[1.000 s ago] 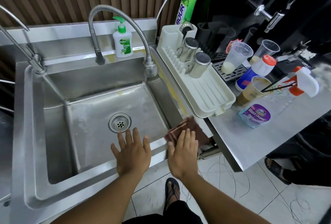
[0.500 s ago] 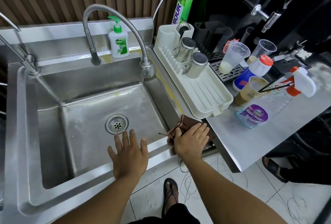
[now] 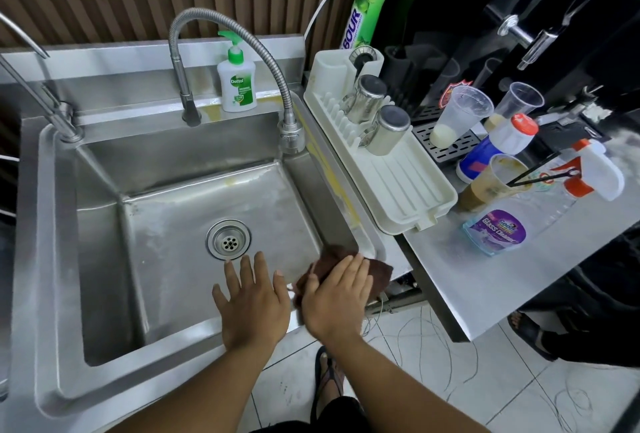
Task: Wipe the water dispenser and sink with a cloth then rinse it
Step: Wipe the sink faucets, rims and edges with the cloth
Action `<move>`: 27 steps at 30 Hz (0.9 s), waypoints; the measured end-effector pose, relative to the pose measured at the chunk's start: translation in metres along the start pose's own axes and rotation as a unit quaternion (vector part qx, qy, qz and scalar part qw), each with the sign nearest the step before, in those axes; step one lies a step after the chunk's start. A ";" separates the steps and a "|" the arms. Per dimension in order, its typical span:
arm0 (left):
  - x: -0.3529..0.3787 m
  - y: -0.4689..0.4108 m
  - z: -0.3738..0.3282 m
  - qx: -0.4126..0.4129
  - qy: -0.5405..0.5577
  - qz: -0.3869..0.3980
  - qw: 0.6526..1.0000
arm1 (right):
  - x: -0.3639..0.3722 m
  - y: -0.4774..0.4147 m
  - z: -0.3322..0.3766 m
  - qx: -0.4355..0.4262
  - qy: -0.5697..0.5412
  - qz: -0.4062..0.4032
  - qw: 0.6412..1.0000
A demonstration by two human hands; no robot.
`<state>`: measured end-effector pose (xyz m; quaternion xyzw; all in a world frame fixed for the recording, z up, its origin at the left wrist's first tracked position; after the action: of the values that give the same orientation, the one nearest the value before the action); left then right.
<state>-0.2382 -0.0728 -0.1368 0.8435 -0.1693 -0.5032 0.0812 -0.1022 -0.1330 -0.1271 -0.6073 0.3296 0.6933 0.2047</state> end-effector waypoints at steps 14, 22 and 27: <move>-0.002 0.001 0.000 0.008 0.009 0.008 1.000 | -0.016 -0.059 -0.061 0.051 0.007 0.053 0.997; -0.002 0.000 0.000 -0.006 0.009 0.015 1.000 | -0.003 -0.003 -0.029 -0.012 0.018 0.004 1.000; -0.001 -0.001 0.000 -0.012 0.026 0.013 1.000 | 0.007 0.048 0.006 -0.133 0.038 0.024 0.990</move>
<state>-0.2382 -0.0717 -0.1358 0.8530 -0.1715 -0.4822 0.1024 -0.1411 -0.1631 -0.1235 -0.6472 0.2565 0.7118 0.0927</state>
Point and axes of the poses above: each hand's wrist, its own y-axis away from the middle knuckle, its own x-axis out of the palm, z = x × y, the point moved 6 cm from there along -y, towards the middle knuckle, and after that the axes turned 12 degrees about y, right-handed, at the moved point
